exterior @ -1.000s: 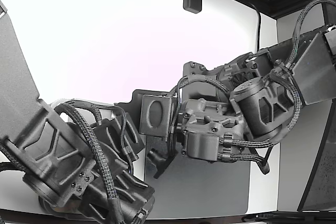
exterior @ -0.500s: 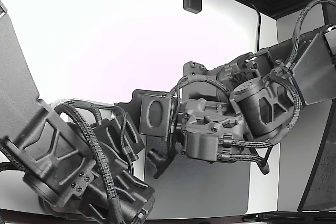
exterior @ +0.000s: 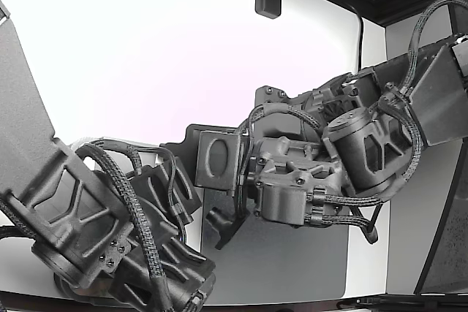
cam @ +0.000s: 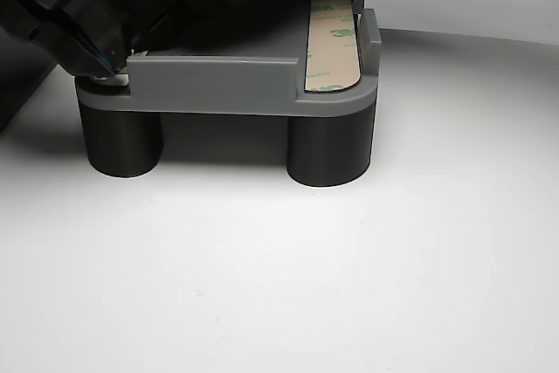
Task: Peel off protective film from adhesive tape.
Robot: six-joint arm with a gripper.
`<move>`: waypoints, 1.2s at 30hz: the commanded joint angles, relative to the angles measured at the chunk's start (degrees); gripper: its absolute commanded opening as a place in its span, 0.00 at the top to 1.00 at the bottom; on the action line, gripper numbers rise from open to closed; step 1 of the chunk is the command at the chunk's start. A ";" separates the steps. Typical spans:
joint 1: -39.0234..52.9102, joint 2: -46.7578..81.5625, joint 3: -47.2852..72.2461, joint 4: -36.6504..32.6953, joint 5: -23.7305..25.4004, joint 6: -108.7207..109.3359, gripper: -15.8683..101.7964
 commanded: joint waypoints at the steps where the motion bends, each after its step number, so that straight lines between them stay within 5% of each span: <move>1: -0.97 1.14 -1.14 -2.64 0.26 -0.35 0.95; 36: -0.88 2.64 -1.32 1.14 -0.62 1.41 0.95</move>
